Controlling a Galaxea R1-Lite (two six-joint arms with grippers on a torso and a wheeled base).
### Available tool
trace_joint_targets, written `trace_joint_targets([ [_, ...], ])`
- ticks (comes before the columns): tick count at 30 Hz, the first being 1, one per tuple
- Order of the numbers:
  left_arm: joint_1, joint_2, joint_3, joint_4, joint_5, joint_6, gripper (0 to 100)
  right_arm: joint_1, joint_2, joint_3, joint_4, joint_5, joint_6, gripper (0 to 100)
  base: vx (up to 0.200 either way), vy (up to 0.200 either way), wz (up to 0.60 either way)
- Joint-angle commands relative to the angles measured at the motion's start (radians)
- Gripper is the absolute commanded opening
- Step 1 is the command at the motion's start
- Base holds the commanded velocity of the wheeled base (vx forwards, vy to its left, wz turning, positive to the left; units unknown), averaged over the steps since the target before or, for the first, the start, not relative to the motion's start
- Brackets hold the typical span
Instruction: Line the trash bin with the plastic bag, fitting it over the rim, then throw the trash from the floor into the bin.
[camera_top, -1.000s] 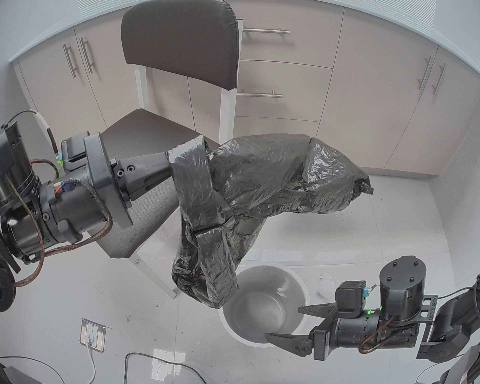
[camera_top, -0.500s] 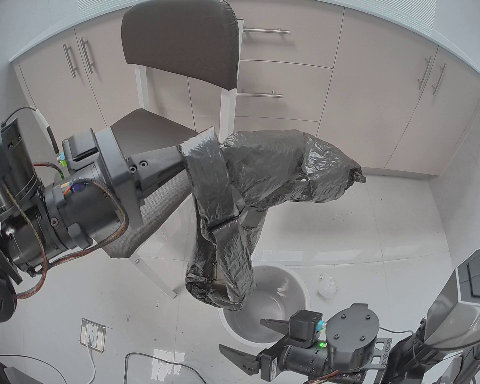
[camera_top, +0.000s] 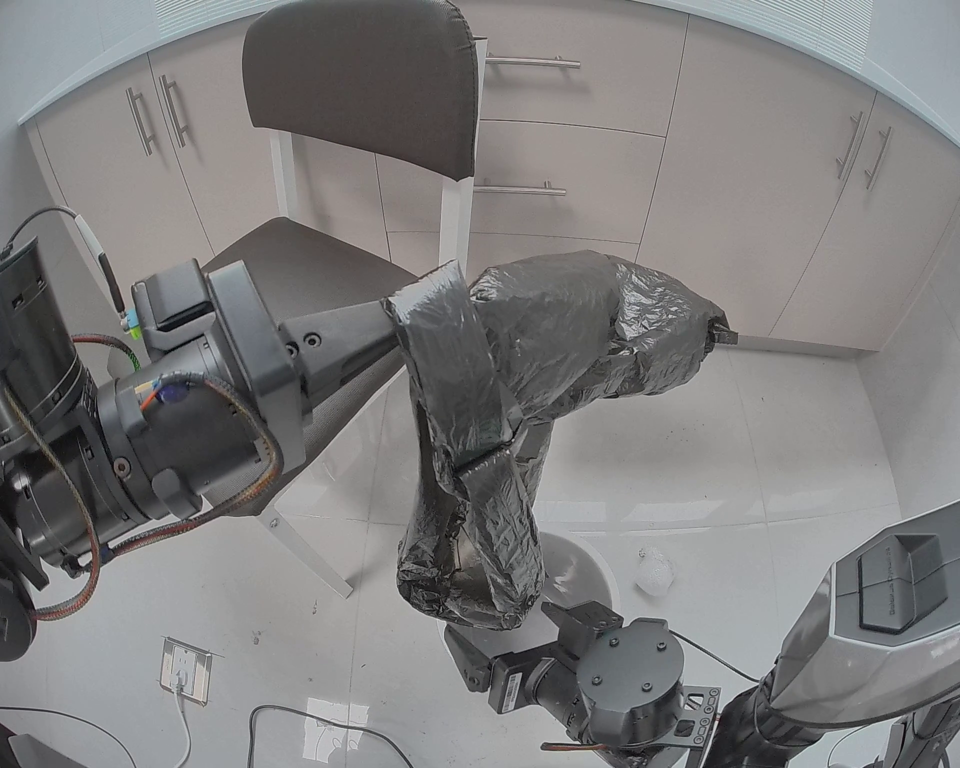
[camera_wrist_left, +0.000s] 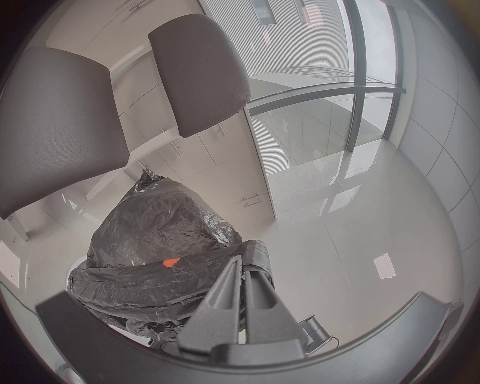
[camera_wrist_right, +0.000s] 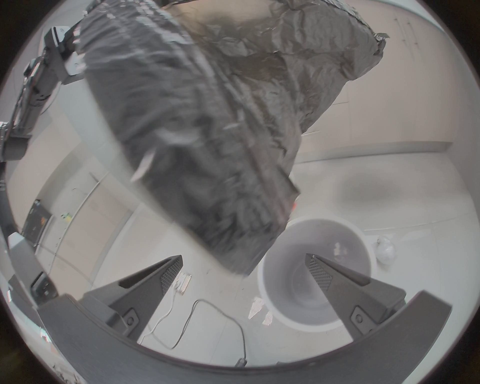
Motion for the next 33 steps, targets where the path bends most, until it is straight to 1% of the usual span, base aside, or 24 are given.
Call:
trace_joint_targets([
  [1, -0.003, 0.001, 0.0, -0.001, 0.001, 0.0, 0, -0.013, 0.056, -0.057, -0.023, -0.066, 0.01, 100, 0.0, 0.0, 0.0],
  [6, -0.003, 0.002, 0.002, -0.001, 0.001, 0.0, 0, -0.014, 0.076, -0.06, -0.072, -0.098, 0.001, 100, 0.0, 0.0, 0.0],
  [9, -0.003, -0.001, 0.002, -0.001, 0.001, 0.0, 0, -0.014, 0.111, -0.093, -0.074, -0.172, -0.013, 100, 0.0, 0.0, 0.0],
  [11, -0.003, -0.002, 0.002, -0.002, 0.001, 0.0, 0, -0.013, 0.121, -0.096, -0.074, -0.186, -0.025, 100, 0.0, 0.0, 0.0],
  [25, -0.003, -0.005, 0.008, -0.005, -0.007, -0.001, 0, -0.013, 0.122, -0.1, -0.077, -0.2, -0.037, 100, 0.0, 0.0, 0.0],
  [26, -0.003, -0.005, 0.008, -0.007, -0.007, -0.001, 0, -0.013, 0.125, -0.103, -0.084, -0.226, -0.054, 100, 0.0, 0.0, 0.0],
  [27, -0.003, -0.005, 0.008, -0.007, -0.007, -0.003, 0, -0.011, 0.127, -0.105, -0.104, -0.235, -0.074, 100, 0.0, 0.0, 0.0],
  [29, -0.003, -0.005, 0.008, -0.007, -0.007, -0.003, 0, -0.007, 0.127, -0.105, -0.116, -0.235, -0.082, 100, 0.0, 0.0, 0.0],
  [32, -0.003, -0.005, 0.009, -0.009, -0.007, -0.004, 0, 0.007, 0.127, -0.105, -0.173, -0.236, -0.133, 100, 0.0, 0.0, 0.0],
  [33, -0.003, -0.005, 0.009, -0.007, -0.008, -0.004, 0, 0.009, 0.127, -0.106, -0.178, -0.236, -0.137, 100, 0.0, 0.0, 0.0],
])
